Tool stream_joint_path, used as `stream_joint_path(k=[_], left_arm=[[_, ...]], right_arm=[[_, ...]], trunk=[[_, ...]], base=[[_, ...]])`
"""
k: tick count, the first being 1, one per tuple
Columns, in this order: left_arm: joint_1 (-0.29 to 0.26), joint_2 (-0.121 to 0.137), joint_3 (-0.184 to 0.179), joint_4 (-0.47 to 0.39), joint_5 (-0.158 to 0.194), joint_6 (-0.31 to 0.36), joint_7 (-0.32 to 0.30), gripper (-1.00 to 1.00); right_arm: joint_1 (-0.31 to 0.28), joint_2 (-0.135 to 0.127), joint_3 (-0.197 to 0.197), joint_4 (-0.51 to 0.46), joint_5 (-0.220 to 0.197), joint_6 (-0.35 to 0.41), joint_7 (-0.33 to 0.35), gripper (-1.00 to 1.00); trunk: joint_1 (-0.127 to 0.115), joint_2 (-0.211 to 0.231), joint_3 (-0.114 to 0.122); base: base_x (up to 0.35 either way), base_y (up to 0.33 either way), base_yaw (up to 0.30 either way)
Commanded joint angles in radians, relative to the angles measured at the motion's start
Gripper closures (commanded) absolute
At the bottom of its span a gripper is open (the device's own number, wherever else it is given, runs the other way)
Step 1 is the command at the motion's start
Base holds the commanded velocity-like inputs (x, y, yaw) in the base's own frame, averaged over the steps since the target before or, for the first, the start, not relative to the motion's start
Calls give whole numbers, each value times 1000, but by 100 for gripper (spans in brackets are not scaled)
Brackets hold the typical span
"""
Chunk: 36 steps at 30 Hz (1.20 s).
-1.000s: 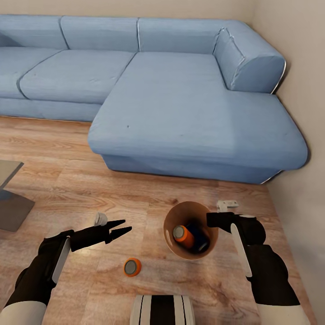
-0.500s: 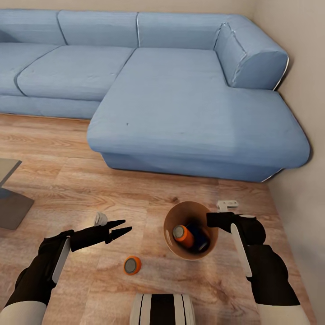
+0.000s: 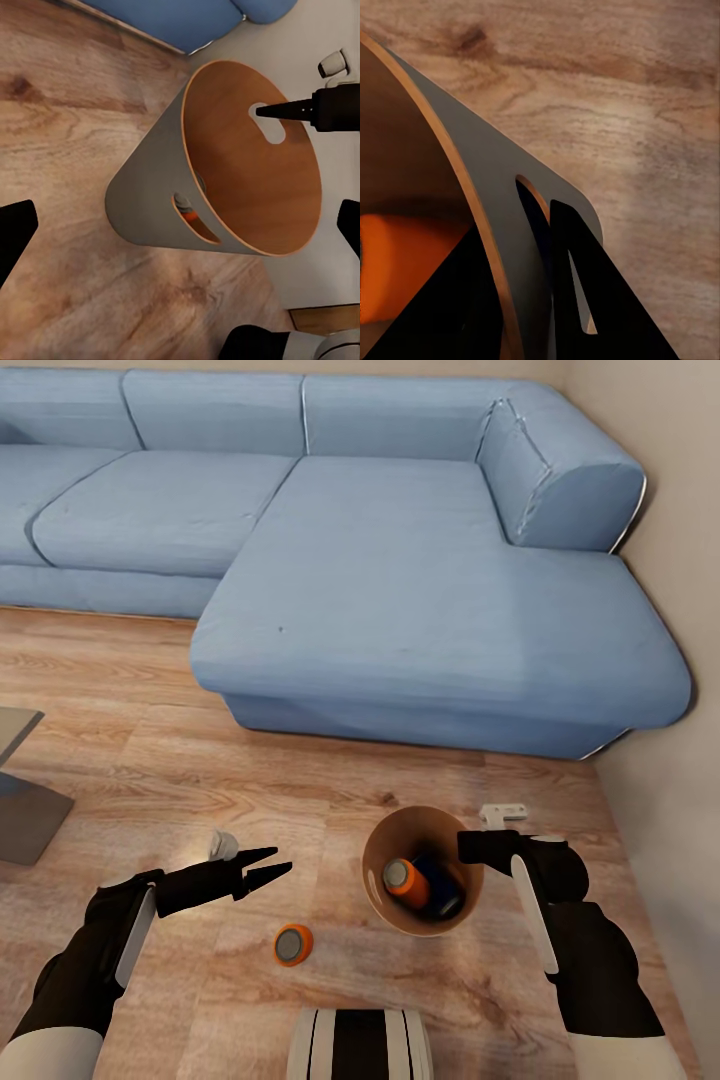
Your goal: Put the three can of soda from the living room inside the tash can in the kitchen.
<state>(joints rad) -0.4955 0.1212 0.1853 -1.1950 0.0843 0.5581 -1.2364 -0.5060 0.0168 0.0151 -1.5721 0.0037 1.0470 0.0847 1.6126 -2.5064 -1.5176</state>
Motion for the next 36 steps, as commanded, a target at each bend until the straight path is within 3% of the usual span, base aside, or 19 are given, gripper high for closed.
stream_joint_path(k=[1,16,30,31,32,34,36], left_arm=[[0,0,0,0,0,0,0,-100],[0,0,0,0,-1,0,0,-100],[0,1,-6,-1,-11,17,40,-100],[0,1,-9,-2,-32,39,91,-100],[0,-2,-23,-2,-103,111,207,-100],[0,-19,-61,-1,-190,207,350,-100],[0,-42,-80,0,-224,241,416,-100]], right_arm=[[0,0,0,0,-17,0,1,100],[0,0,0,0,-17,0,1,100],[0,0,0,0,-17,0,1,100],[0,0,0,0,-17,0,1,100],[0,-1,0,0,-17,0,1,100],[0,-1,0,0,-17,0,1,100],[0,-1,-1,0,-17,0,1,100]], trunk=[[0,0,-1],[0,0,-17],[0,0,-19],[0,0,-19],[0,0,-19],[0,0,-19],[0,0,-19]], base=[[0,0,0],[0,0,0],[0,0,0],[0,0,0],[0,0,0],[0,0,0],[0,0,0]])
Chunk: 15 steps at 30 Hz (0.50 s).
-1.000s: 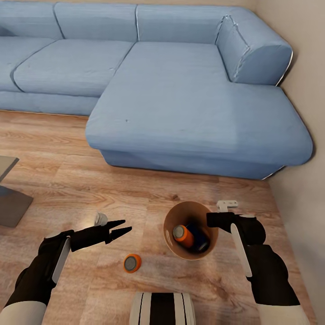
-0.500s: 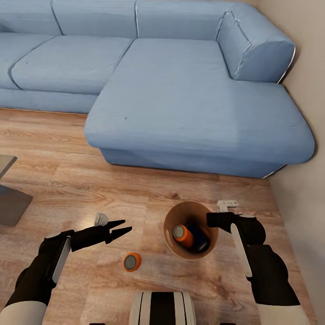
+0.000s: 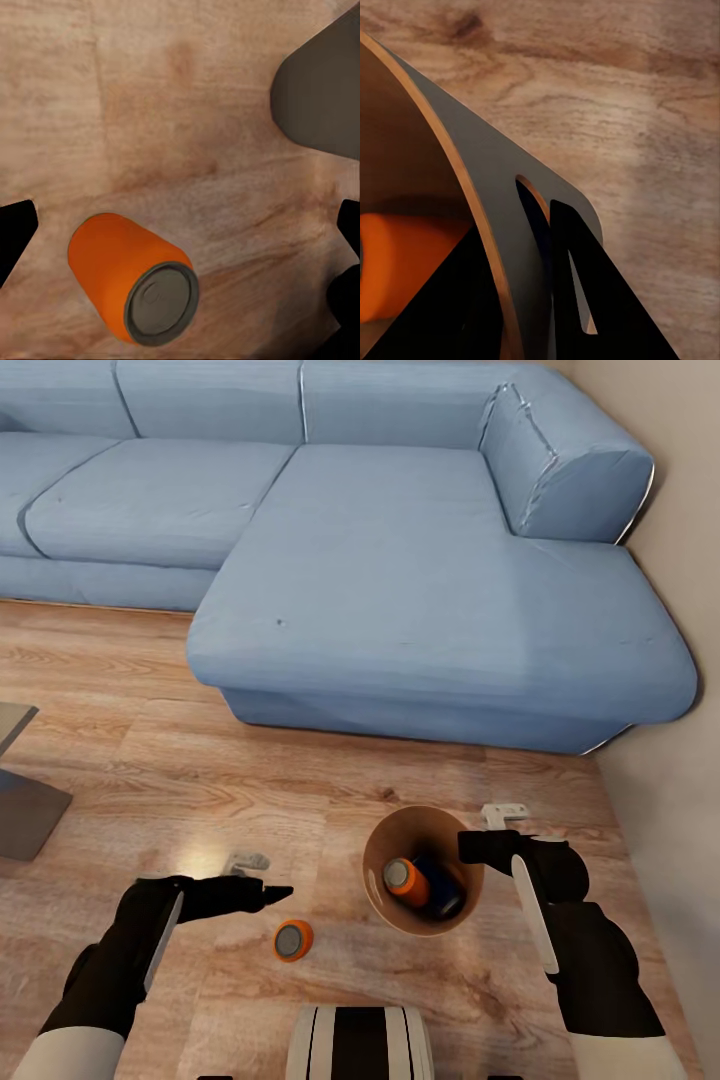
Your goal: Put the three can of soda from the living room inside the tash can in the kitchen.
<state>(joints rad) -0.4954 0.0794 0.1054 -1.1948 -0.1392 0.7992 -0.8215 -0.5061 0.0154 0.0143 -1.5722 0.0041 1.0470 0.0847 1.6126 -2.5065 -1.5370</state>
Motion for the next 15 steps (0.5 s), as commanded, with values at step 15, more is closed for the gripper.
stream_joint_path(k=[15], left_arm=[[0,-32,-14,51,-153,56,156,-100]], right_arm=[[0,0,0,0,-18,0,1,100]], trunk=[[0,0,0]], base=[[0,0,0]])
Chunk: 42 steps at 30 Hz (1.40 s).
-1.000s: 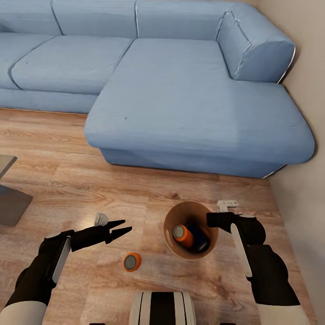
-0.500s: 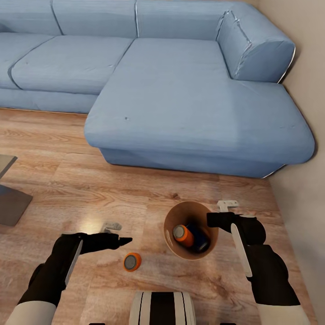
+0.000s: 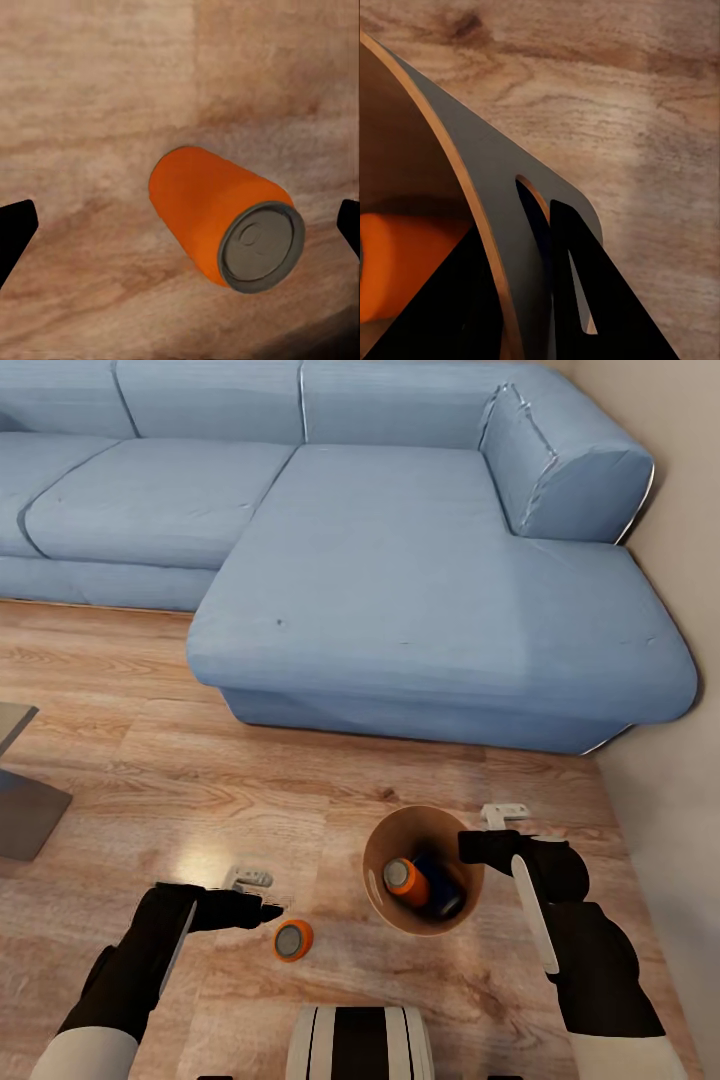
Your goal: Put the three can of soda from the living room inside the tash can in the kitchen.
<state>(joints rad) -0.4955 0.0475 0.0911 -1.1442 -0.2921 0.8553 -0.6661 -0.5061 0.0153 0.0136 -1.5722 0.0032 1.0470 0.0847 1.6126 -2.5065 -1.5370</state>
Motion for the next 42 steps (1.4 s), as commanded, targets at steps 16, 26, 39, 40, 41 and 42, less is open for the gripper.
stream_joint_path(k=[16,26,39,40,41,42], left_arm=[[0,-86,-21,90,-29,-3,139,-100],[0,-116,-30,111,-30,-15,141,-100],[0,-163,-30,160,-31,-70,302,-100],[0,-166,-30,167,-30,-71,318,-100],[0,-169,-30,174,-30,-71,328,-100],[0,-171,-30,183,-29,-72,338,-100]], right_arm=[[0,0,2,0,-17,0,1,100],[0,0,2,0,-17,0,1,100],[0,0,2,0,-17,0,1,100],[0,0,2,0,-17,0,1,100],[0,0,2,0,-17,0,1,100],[0,0,2,0,-17,0,1,100]], trunk=[[0,0,0],[0,0,0],[0,0,0],[0,0,0],[0,0,0],[0,0,0]], base=[[0,0,0],[0,0,0],[0,0,0],[0,0,0],[0,0,0],[0,0,0]])
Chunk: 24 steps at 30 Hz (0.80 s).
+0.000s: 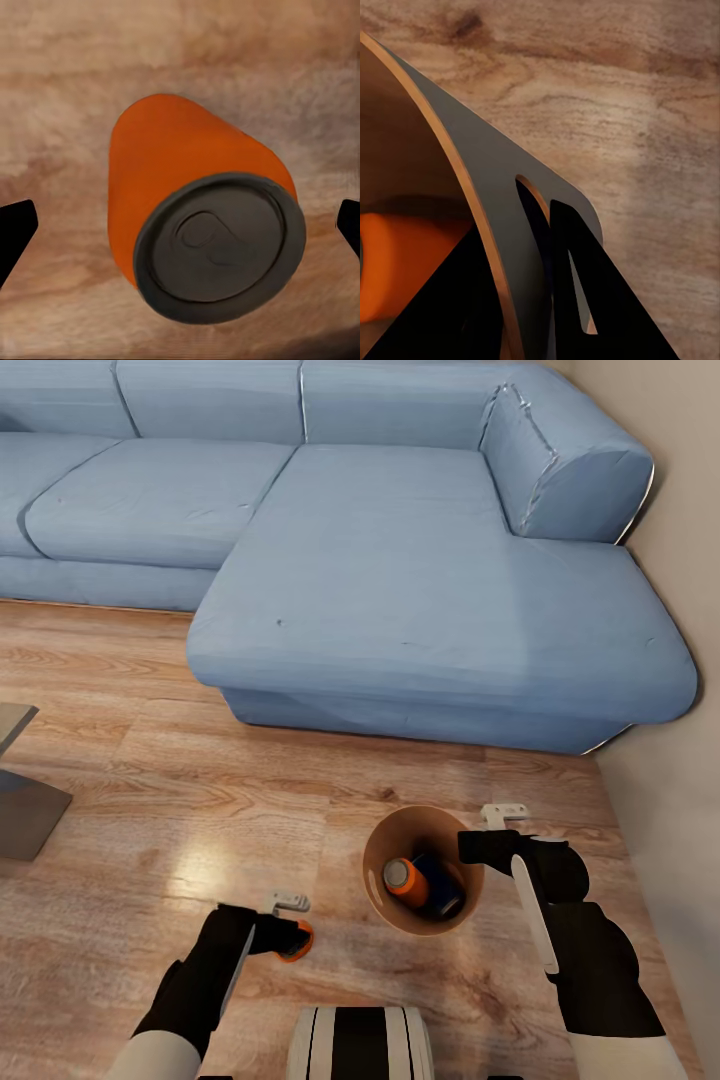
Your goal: Put the three can of soda from the living room inside the tash can in the kitchen.
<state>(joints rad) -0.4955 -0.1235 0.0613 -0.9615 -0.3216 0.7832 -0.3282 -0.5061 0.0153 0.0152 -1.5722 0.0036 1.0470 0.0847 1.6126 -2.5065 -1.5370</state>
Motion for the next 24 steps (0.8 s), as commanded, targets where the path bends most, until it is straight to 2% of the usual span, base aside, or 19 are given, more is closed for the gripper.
stream_joint_path(k=[1,8,14,24], left_arm=[[0,-1,0,6,0,0,5,-100],[0,-6,0,47,-1,-4,15,-100],[-7,-17,0,136,-1,-75,18,-100],[-9,-17,0,155,0,-108,27,-100]], right_arm=[[0,0,0,0,-17,0,1,100],[0,0,0,0,-17,0,1,100],[0,0,2,0,-17,0,1,100],[0,0,2,0,-17,0,1,100]], trunk=[[0,0,0],[0,0,0],[0,0,0],[0,0,0]], base=[[0,0,0],[0,0,0],[0,0,0],[0,0,0]])
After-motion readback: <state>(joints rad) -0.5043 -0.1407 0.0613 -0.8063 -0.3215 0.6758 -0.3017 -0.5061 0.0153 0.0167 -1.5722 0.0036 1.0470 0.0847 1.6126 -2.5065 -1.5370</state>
